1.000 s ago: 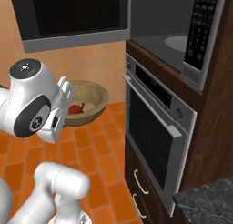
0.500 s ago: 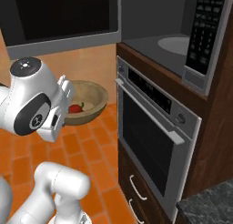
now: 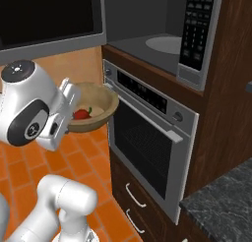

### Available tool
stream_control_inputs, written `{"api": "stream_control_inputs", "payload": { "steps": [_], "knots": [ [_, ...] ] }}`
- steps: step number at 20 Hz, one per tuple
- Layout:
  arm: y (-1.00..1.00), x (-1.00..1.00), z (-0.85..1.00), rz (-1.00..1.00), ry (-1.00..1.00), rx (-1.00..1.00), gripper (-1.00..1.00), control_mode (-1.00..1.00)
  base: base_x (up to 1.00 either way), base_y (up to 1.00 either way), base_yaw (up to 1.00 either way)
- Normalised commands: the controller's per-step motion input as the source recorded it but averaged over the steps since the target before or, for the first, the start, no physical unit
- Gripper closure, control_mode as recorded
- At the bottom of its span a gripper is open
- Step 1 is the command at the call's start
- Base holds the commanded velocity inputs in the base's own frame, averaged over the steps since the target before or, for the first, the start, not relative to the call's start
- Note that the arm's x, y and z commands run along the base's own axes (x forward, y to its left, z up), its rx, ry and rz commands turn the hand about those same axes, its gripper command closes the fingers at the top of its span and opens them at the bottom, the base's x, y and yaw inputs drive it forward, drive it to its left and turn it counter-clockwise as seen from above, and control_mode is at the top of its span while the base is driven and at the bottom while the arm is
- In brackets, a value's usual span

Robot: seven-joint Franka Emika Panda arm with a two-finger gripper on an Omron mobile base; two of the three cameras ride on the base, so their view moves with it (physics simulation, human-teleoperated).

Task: Pick the bell pepper from the sink and place it in the bowl. Then pick the bowl and place it in the microwave. Then close the microwave door and press the start button.

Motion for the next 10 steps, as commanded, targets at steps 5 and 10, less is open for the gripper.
{"api": "stream_control_inputs", "payload": {
  "steps": [5, 10],
  "knots": [
    [0.17, 0.01, 0.45, -0.32, -0.17, 0.00, 1.00, -1.00, 0.00, 0.00, 0.00],
    [-0.07, 0.00, 0.63, -0.17, -0.21, 0.00, 1.00, -1.00, 0.00, 0.00, 0.00]
  ]
}}
